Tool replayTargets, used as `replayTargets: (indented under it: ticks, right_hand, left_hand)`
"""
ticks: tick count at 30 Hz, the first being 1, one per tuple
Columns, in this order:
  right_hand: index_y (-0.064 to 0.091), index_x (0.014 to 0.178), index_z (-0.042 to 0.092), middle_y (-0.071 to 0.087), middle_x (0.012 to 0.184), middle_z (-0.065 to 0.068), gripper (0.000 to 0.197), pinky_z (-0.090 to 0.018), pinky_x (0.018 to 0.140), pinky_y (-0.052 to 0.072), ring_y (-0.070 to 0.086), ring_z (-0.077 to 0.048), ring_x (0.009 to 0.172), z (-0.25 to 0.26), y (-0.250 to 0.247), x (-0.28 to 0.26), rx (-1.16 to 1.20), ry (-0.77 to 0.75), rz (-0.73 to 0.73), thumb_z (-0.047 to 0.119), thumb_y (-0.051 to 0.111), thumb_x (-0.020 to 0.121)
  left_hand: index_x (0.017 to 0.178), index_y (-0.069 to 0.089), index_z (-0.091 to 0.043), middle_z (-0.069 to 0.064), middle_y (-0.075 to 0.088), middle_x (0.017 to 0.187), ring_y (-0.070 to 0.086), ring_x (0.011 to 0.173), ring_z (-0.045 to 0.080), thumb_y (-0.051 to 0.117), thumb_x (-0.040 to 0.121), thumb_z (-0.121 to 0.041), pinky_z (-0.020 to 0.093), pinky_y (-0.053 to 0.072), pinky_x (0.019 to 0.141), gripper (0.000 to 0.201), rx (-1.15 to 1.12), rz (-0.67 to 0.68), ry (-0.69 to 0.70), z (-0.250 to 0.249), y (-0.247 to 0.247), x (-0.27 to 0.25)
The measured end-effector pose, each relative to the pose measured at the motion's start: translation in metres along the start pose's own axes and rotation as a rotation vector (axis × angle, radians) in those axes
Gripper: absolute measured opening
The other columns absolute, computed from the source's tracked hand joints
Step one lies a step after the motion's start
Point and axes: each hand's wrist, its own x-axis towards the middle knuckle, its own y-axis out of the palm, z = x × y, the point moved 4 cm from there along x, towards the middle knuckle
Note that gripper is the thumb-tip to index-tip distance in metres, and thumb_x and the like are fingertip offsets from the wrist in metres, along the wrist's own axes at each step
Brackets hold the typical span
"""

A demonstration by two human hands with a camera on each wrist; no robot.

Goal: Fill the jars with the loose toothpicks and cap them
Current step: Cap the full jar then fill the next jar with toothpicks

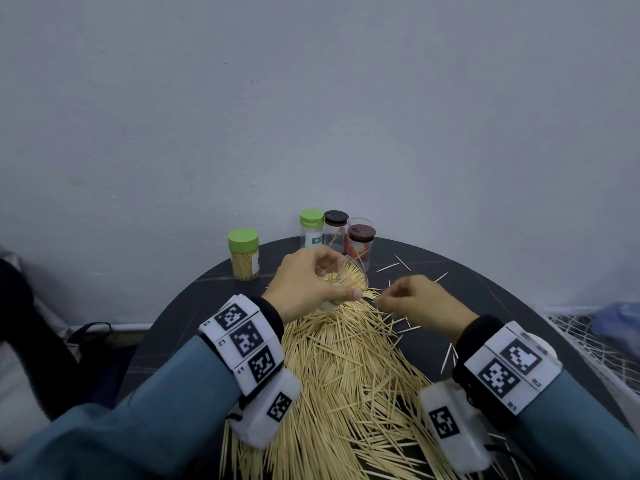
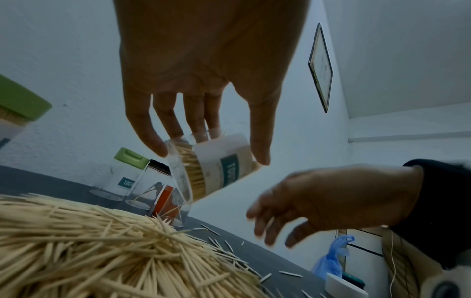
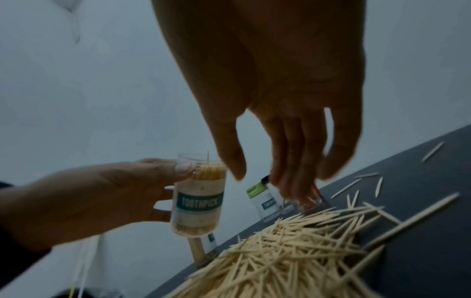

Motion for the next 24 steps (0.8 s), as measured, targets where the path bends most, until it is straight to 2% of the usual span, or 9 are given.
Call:
replayTargets:
  ticks: [2, 5, 7, 10, 15, 18, 22, 24]
  right_hand:
    - [0.063, 0.110, 0.010, 0.065, 0.104, -0.004, 0.047, -0.025, 0.079, 0.047, 0.059, -0.014, 0.094, -0.005, 0.010, 0.001, -0.254, 0.110, 0.156, 0.048, 0.063, 0.082]
    - [0.056, 0.120, 0.007, 0.060, 0.119, -0.007, 0.063, -0.025, 0.080, 0.043, 0.056, -0.018, 0.105, -0.001, 0.027, 0.000, -0.393, 0.157, 0.265, 0.054, 0.063, 0.079]
    - [0.055, 0.119, 0.006, 0.059, 0.118, -0.006, 0.062, -0.025, 0.078, 0.042, 0.055, -0.018, 0.107, 0.008, 0.035, -0.003, -0.418, 0.150, 0.275, 0.053, 0.064, 0.079]
    - [0.051, 0.119, 0.007, 0.058, 0.119, -0.005, 0.059, -0.025, 0.079, 0.042, 0.054, -0.018, 0.106, 0.021, 0.041, -0.004, -0.465, 0.153, 0.280, 0.050, 0.064, 0.081]
    - [0.053, 0.113, 0.012, 0.054, 0.122, -0.008, 0.052, -0.035, 0.094, 0.043, 0.049, -0.024, 0.115, 0.034, 0.050, -0.001, -0.685, 0.156, 0.237, 0.051, 0.063, 0.080]
    - [0.053, 0.115, 0.008, 0.058, 0.120, -0.006, 0.042, -0.028, 0.083, 0.046, 0.056, -0.020, 0.109, 0.037, 0.053, -0.001, -0.640, 0.132, 0.310, 0.038, 0.061, 0.087]
    - [0.050, 0.124, 0.005, 0.055, 0.126, -0.008, 0.041, -0.026, 0.085, 0.045, 0.054, -0.020, 0.114, 0.041, 0.052, -0.002, -0.636, 0.114, 0.341, 0.030, 0.055, 0.092]
    - [0.047, 0.126, 0.004, 0.053, 0.128, -0.009, 0.040, -0.024, 0.077, 0.047, 0.055, -0.020, 0.111, 0.041, 0.052, -0.001, -0.619, 0.111, 0.367, 0.028, 0.051, 0.094]
  left_hand:
    - [0.110, 0.063, -0.021, -0.010, 0.063, 0.106, 0.055, 0.100, 0.005, 0.084, 0.063, -0.037, 0.012, 0.039, 0.074, 0.054, -0.007, -0.004, -0.007, 0.000, -0.002, 0.001]
    - [0.114, 0.062, -0.019, -0.011, 0.060, 0.106, 0.053, 0.099, 0.005, 0.084, 0.065, -0.036, 0.009, 0.038, 0.072, 0.056, -0.004, -0.006, -0.003, -0.001, -0.005, 0.001]
    - [0.116, 0.062, -0.019, -0.011, 0.059, 0.107, 0.052, 0.098, 0.006, 0.083, 0.066, -0.036, 0.014, 0.039, 0.075, 0.057, -0.002, -0.009, -0.003, -0.001, -0.006, 0.001]
    - [0.117, 0.061, -0.019, -0.010, 0.059, 0.108, 0.052, 0.097, 0.006, 0.083, 0.066, -0.036, 0.014, 0.039, 0.074, 0.058, -0.003, -0.008, -0.007, -0.001, -0.008, 0.001]
    - [0.119, 0.061, -0.018, -0.007, 0.061, 0.112, 0.053, 0.099, 0.006, 0.083, 0.066, -0.036, 0.019, 0.039, 0.081, 0.059, -0.010, -0.009, -0.006, -0.001, -0.009, 0.002]
    - [0.120, 0.060, -0.019, -0.009, 0.059, 0.109, 0.052, 0.099, 0.005, 0.083, 0.066, -0.036, 0.018, 0.038, 0.083, 0.061, -0.015, -0.007, -0.011, -0.002, -0.010, 0.002]
    - [0.119, 0.061, -0.018, -0.009, 0.059, 0.108, 0.052, 0.099, 0.006, 0.083, 0.066, -0.035, 0.019, 0.038, 0.083, 0.059, -0.020, -0.008, -0.010, -0.003, -0.011, 0.001]
    - [0.117, 0.061, -0.019, -0.009, 0.059, 0.108, 0.053, 0.099, 0.006, 0.084, 0.066, -0.036, 0.019, 0.039, 0.083, 0.058, -0.024, -0.010, -0.011, -0.003, -0.011, 0.002]
